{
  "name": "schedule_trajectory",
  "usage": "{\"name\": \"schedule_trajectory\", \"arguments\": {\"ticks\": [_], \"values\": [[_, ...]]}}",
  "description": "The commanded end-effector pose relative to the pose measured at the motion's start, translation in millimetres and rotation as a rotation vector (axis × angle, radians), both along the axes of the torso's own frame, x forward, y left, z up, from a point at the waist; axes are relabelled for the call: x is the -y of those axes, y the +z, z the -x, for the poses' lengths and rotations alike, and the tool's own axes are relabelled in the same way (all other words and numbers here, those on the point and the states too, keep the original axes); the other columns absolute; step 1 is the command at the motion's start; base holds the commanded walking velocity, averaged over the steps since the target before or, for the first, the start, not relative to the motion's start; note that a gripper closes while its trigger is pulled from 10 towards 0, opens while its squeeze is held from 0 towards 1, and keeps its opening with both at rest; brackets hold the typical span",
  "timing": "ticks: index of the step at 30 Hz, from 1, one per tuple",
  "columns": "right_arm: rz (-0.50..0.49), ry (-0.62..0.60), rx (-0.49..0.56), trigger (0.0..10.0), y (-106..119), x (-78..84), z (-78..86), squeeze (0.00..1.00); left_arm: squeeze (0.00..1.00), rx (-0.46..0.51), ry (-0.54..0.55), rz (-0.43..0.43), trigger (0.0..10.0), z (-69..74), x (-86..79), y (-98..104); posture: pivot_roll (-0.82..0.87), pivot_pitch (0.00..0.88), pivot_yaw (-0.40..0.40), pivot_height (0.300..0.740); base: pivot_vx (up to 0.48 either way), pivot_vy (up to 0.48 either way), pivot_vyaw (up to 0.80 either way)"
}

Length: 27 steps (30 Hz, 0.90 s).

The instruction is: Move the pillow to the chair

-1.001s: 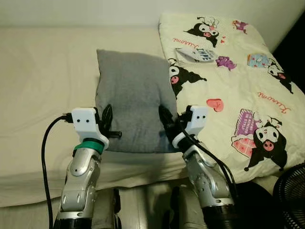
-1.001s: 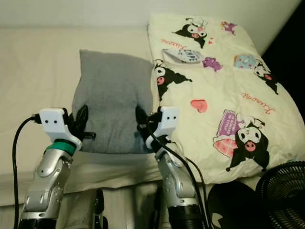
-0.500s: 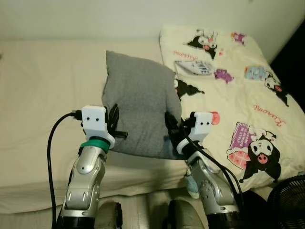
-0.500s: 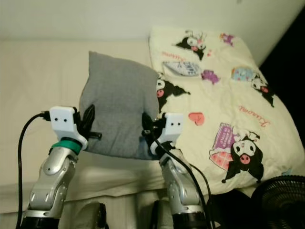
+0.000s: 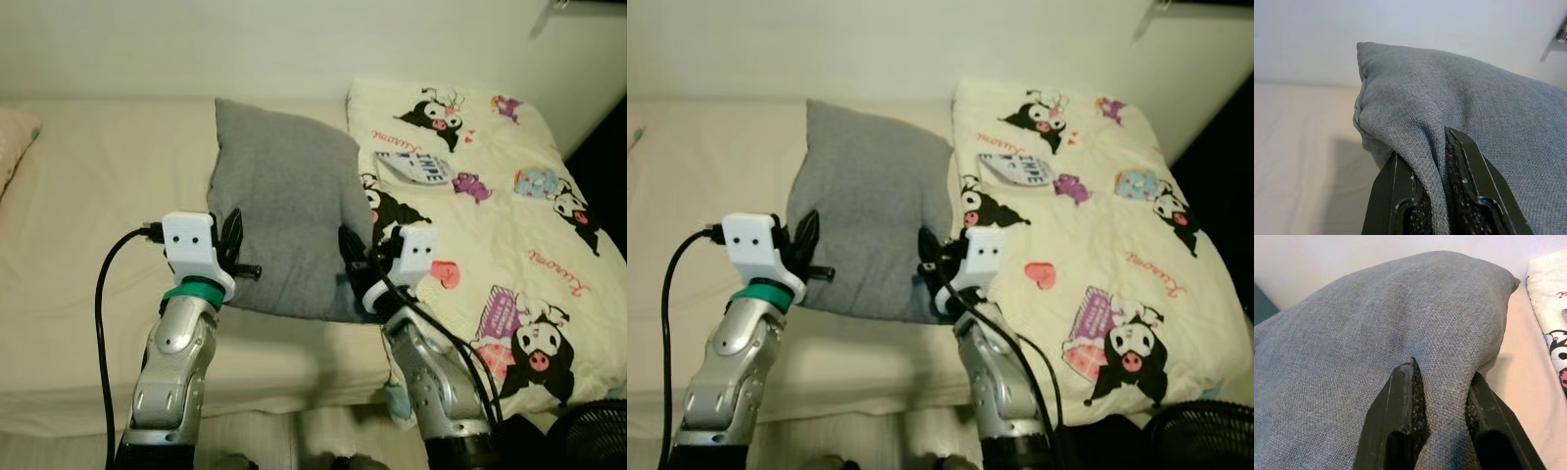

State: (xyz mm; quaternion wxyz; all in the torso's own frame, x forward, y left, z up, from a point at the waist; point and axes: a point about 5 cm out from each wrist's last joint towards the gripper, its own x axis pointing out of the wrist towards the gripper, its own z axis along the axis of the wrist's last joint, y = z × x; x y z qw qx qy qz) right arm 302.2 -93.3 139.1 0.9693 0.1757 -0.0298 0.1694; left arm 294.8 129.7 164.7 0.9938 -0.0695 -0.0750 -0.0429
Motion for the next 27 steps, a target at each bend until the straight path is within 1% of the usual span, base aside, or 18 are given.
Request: {"name": "schedule_trajectory", "arguments": {"ticks": [1,2,3,4,5,8,9,10,11,12,15,16,21,23,26,27], "values": [[-0.085,-0.008,-0.049,10.0,-7.9,-13.5,9.9,0.0,0.0,0.032,0.02,-0.004,10.0,1.5,-4.0,7.8,0.08,0.052,0.028,0.74,0.0,0.0,0.0],[-0.122,-0.004,-0.058,10.0,-7.7,-13.6,10.3,0.0,0.0,0.033,0.025,-0.019,10.0,1.4,-4.5,7.8,0.08,0.053,0.03,0.74,0.0,0.0,0.0],[-0.122,-0.004,-0.058,10.0,-7.7,-13.6,10.3,0.0,0.0,0.033,0.025,-0.019,10.0,1.4,-4.5,7.8,0.08,0.053,0.03,0.74,0.0,0.0,0.0],[-0.17,-0.01,-0.06,10.0,-6.3,-12.3,10.4,0.0,0.0,0.039,0.025,-0.031,10.0,1.2,-4.4,8.3,0.08,0.053,0.029,0.74,0.0,0.0,0.0],[-0.19,-0.011,-0.07,10.0,-5.7,-10.9,9.7,0.0,0.0,0.057,0.021,-0.051,10.0,1.1,-3.7,9.5,0.08,0.053,0.029,0.74,0.0,0.0,0.0],[-0.185,-0.008,-0.079,10.0,-5.4,-10.0,8.6,0.0,0.0,0.075,0.007,-0.062,10.0,0.7,-2.1,10.6,0.08,0.053,0.031,0.74,0.0,0.0,0.0],[-0.112,-0.019,-0.069,10.0,-6.5,-10.2,7.7,0.0,0.0,0.076,-0.003,-0.062,10.0,0.8,-0.3,10.0,0.08,0.053,0.031,0.74,0.0,0.0,0.0],[-0.061,-0.024,-0.062,10.0,-7.7,-10.6,7.2,0.0,0.0,0.072,-0.012,-0.057,10.0,0.8,1.4,9.2,0.07,0.05,0.031,0.74,0.0,0.0,0.0],[-0.061,-0.024,-0.062,10.0,-7.7,-10.6,7.2,0.0,0.0,0.072,-0.012,-0.057,10.0,0.8,1.4,9.2,0.07,0.05,0.031,0.74,0.0,0.0,0.0],[-0.016,-0.029,-0.055,10.0,-8.8,-10.9,6.9,0.0,0.0,0.061,-0.023,-0.05,10.0,0.9,3.5,7.4,0.07,0.05,0.031,0.74,0.0,0.0,0.0],[0.008,-0.043,-0.051,10.0,-9.3,-10.2,6.4,0.0,0.0,0.045,-0.041,-0.039,10.0,1.0,6.0,5.3,0.07,0.048,0.032,0.74,0.0,0.0,0.0],[0.032,-0.061,-0.059,10.0,-10.6,-8.5,5.5,0.0,0.0,0.038,-0.052,-0.037,10.0,1.3,7.9,4.0,0.06,0.048,0.032,0.74,0.0,0.0,0.0],[0.041,-0.082,-0.082,10.0,-12.8,-5.1,3.4,0.0,0.0,0.029,-0.06,-0.059,10.0,1.8,9.6,1.3,0.06,0.047,0.033,0.74,0.0,0.0,0.0],[0.065,-0.118,-0.074,10.0,-13.4,-1.1,2.9,0.0,0.0,0.019,-0.084,-0.074,10.0,2.0,12.2,-0.6,0.06,0.043,0.031,0.74,0.0,0.0,0.0],[0.064,-0.121,-0.075,10.0,-14.1,0.1,2.9,0.0,0.0,0.017,-0.084,-0.07,10.0,2.1,12.9,-0.8,0.06,0.04,0.031,0.74,0.0,0.0,0.0],[0.056,-0.127,-0.076,10.0,-14.7,1.2,2.9,0.0,0.0,0.013,-0.079,-0.056,10.0,2.2,13.0,-1.2,0.06,0.04,0.031,0.74,0.0,0.0,0.0]]}}
